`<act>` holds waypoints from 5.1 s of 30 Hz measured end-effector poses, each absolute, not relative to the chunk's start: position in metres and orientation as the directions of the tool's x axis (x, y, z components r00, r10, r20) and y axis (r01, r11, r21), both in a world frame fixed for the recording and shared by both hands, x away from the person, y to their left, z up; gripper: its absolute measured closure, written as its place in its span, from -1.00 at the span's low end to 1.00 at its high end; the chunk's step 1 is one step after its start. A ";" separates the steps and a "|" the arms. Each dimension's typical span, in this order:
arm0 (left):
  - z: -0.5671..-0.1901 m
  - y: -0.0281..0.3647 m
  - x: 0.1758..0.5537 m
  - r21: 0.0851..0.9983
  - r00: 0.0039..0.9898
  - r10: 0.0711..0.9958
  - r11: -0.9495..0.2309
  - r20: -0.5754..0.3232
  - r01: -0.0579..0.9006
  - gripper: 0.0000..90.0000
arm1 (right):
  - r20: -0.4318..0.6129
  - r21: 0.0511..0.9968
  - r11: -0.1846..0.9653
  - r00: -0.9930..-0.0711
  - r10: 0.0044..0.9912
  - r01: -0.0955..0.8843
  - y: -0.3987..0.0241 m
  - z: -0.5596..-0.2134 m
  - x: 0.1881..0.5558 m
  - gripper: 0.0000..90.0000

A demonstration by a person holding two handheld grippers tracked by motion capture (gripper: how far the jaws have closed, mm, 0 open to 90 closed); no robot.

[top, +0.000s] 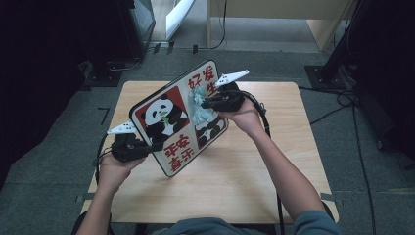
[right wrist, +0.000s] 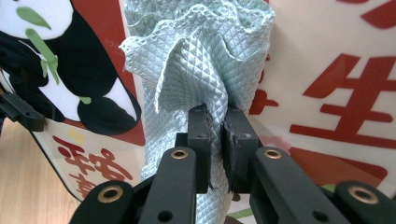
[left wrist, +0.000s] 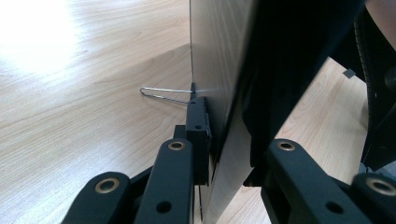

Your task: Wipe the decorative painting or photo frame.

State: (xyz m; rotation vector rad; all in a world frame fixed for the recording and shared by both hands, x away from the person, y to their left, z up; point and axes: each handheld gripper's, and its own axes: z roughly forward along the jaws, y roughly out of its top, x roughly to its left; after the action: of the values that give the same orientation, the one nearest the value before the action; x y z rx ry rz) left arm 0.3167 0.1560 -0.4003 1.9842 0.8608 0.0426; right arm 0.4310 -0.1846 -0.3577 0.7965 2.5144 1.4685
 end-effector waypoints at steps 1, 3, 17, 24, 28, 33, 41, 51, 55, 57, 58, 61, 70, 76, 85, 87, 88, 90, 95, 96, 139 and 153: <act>-0.400 0.156 0.317 0.773 0.753 0.585 -0.312 -0.302 0.552 0.75 | 0.154 0.840 0.390 -0.854 0.497 0.378 -0.185 -0.358 0.431 0.84; -0.400 0.156 0.317 0.773 0.753 0.585 -0.312 -0.302 0.553 0.75 | 0.159 0.841 0.384 -0.852 0.498 0.381 -0.186 -0.362 0.430 0.84; -0.400 0.156 0.317 0.773 0.753 0.583 -0.311 -0.305 0.553 0.75 | 0.184 0.840 0.367 -0.845 0.501 0.400 -0.190 -0.381 0.426 0.84; -0.400 0.156 0.317 0.773 0.753 0.583 -0.311 -0.305 0.554 0.74 | 0.189 0.831 0.376 -0.844 0.502 0.410 -0.190 -0.386 0.425 0.84; -0.400 0.156 0.317 0.773 0.753 0.583 -0.311 -0.305 0.553 0.74 | 0.183 0.834 0.375 -0.844 0.505 0.404 -0.191 -0.391 0.423 0.84; -0.400 0.156 0.317 0.773 0.754 0.582 -0.312 -0.304 0.552 0.74 | 0.184 0.830 0.379 -0.842 0.507 0.410 -0.192 -0.397 0.421 0.84; -0.400 0.156 0.317 0.773 0.754 0.581 -0.312 -0.305 0.553 0.74 | 0.184 0.831 0.376 -0.840 0.511 0.411 -0.193 -0.404 0.420 0.84; -0.401 0.156 0.316 0.775 0.756 0.580 -0.311 -0.304 0.550 0.74 | 0.179 0.816 0.394 -0.833 0.523 0.422 -0.194 -0.419 0.414 0.84; -0.401 0.157 0.317 0.775 0.757 0.577 -0.310 -0.306 0.550 0.74 | 0.181 0.808 0.399 -0.828 0.530 0.433 -0.194 -0.424 0.412 0.84; -0.401 0.157 0.317 0.776 0.758 0.576 -0.311 -0.306 0.549 0.73 | 0.190 0.803 0.399 -0.825 0.532 0.442 -0.195 -0.429 0.412 0.84; -0.401 0.157 0.317 0.776 0.758 0.575 -0.309 -0.308 0.550 0.73 | 0.190 0.803 0.399 -0.825 0.532 0.442 -0.195 -0.429 0.412 0.84; -0.401 0.157 0.318 0.776 0.758 0.574 -0.309 -0.309 0.550 0.73 | 0.193 0.803 0.395 -0.822 0.536 0.446 -0.196 -0.434 0.410 0.84; -0.401 0.157 0.317 0.773 0.757 0.573 -0.309 -0.313 0.554 0.73 | 0.189 0.793 0.407 -0.818 0.543 0.453 -0.197 -0.447 0.406 0.84; -0.401 0.157 0.318 0.772 0.758 0.571 -0.308 -0.316 0.555 0.73 | 0.192 0.784 0.415 -0.817 0.544 0.461 -0.197 -0.457 0.404 0.84; -0.401 0.158 0.320 0.771 0.757 0.567 -0.305 -0.324 0.558 0.73 | 0.206 0.769 0.418 -0.807 0.554 0.483 -0.198 -0.468 0.402 0.84; -0.401 0.158 0.320 0.771 0.757 0.567 -0.305 -0.325 0.559 0.73 | 0.205 0.769 0.419 -0.807 0.554 0.483 -0.198 -0.469 0.402 0.84; -0.401 0.158 0.320 0.770 0.757 0.567 -0.305 -0.325 0.560 0.73 | 0.210 0.765 0.421 -0.806 0.554 0.488 -0.198 -0.470 0.402 0.84; -0.401 0.158 0.320 0.771 0.756 0.567 -0.304 -0.326 0.560 0.73 | 0.211 0.759 0.424 -0.803 0.557 0.494 -0.198 -0.473 0.401 0.84; -0.401 0.158 0.320 0.771 0.757 0.567 -0.305 -0.325 0.559 0.73 | 0.217 0.747 0.433 -0.801 0.558 0.504 -0.198 -0.473 0.402 0.85; -0.401 0.157 0.320 0.771 0.757 0.568 -0.305 -0.324 0.559 0.73 | 0.224 0.745 0.432 -0.801 0.556 0.508 -0.198 -0.473 0.403 0.85; -0.402 0.158 0.321 0.775 0.748 0.580 -0.292 -0.323 0.561 0.76 | 0.168 0.821 0.398 -0.840 0.516 0.409 -0.190 -0.351 0.406 0.87; -0.402 0.158 0.321 0.775 0.751 0.575 -0.293 -0.325 0.560 0.76 | 0.123 0.844 0.398 -0.853 0.508 0.358 -0.172 -0.305 0.414 0.87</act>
State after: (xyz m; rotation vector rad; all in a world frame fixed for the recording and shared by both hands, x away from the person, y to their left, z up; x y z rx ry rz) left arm 0.3211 0.1582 -0.4016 1.9624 0.8616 0.0193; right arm 0.4137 -0.1720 -0.3047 0.7795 2.4938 1.4469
